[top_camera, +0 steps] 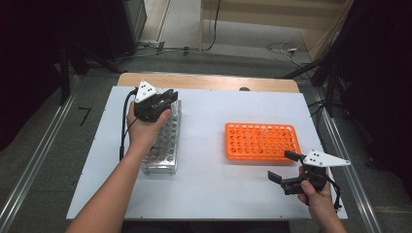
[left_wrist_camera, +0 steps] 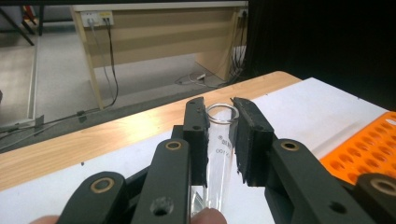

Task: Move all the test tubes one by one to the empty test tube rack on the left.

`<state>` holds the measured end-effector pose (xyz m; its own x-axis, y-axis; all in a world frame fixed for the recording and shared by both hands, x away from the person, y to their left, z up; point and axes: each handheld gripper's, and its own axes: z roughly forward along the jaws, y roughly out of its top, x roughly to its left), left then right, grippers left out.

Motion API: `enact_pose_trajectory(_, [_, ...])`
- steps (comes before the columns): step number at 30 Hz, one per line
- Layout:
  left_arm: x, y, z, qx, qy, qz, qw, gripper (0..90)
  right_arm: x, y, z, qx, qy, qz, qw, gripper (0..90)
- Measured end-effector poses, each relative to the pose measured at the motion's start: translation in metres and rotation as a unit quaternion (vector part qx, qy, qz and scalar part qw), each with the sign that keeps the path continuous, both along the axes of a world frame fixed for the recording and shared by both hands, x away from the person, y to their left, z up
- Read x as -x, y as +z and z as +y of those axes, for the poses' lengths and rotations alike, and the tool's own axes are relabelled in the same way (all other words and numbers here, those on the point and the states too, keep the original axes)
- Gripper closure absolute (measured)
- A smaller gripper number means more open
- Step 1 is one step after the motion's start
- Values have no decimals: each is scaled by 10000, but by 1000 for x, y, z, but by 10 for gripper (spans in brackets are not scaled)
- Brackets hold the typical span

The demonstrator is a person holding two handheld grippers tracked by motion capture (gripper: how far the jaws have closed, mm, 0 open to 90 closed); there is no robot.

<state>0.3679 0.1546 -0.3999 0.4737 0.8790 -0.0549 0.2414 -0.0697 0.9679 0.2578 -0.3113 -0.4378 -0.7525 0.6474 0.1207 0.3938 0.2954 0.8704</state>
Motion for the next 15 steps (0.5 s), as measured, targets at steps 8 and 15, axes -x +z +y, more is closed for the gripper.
enact_pose_trajectory(8, [-5, -7, -3, -118, 76, 52, 9999, 759, 0, 0, -2, -36, -20, 2, 10000, 0])
enact_pose_trajectory(15, [-7, -16, -2, -127, 162, 200, 9996, 758, -1, -1, -2, -32, -23, -7, 10000, 0])
